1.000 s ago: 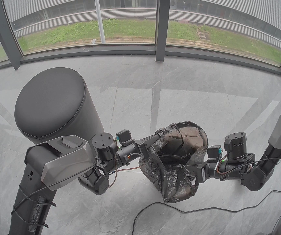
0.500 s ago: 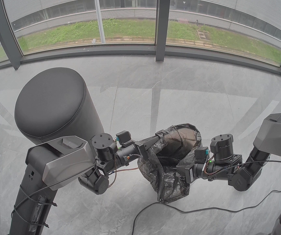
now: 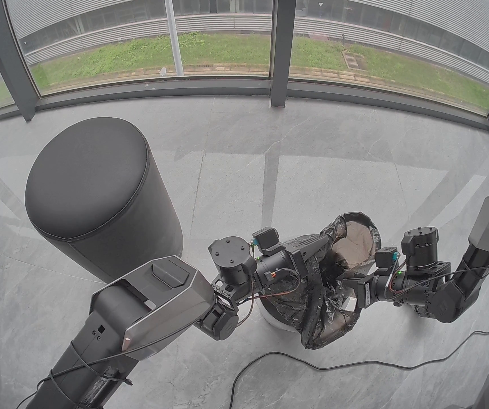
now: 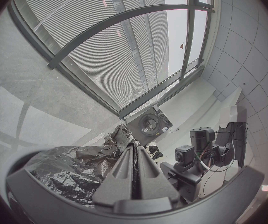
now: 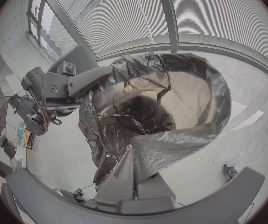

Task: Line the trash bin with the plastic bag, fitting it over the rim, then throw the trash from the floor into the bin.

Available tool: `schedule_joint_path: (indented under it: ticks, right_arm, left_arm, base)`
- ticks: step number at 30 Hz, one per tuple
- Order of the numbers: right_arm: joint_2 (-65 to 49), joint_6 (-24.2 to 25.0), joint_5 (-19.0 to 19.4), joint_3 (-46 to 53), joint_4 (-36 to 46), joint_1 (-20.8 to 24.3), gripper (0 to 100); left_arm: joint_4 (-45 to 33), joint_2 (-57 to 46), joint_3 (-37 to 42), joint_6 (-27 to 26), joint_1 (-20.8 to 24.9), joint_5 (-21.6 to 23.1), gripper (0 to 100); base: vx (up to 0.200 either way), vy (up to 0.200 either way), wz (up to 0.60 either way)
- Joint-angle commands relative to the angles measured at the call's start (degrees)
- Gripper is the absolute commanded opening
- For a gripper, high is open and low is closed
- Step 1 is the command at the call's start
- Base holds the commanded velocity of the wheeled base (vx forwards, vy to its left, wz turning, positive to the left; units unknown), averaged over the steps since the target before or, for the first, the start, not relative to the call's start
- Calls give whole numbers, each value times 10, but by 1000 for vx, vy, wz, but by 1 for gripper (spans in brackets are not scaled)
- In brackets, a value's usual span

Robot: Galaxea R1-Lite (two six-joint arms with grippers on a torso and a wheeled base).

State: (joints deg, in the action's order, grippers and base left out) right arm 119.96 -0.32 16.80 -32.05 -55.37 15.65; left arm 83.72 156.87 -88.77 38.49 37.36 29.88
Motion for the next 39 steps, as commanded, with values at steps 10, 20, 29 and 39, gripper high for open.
schedule_joint_path:
  ticks: [10,20,29,39]
  right_arm:
    - [-12,1,2,8,-12,11,0]
    - [16,-1,1,10,-12,22,0]
    - [30,-2,0,11,-12,16,0]
    - [36,-1,0,11,-13,-1,0]
  left_arm:
    - [28,49,0,-17,-43,-7,0]
    - [45,-41,105,-27,-99,-3,0]
    - [44,-50,214,-110,-99,-2,0]
    - [43,-70,246,-145,-99,-3,0]
  base:
    - [0,0,0]
    - [0,0,0]
    - [0,0,0]
    - [0,0,0]
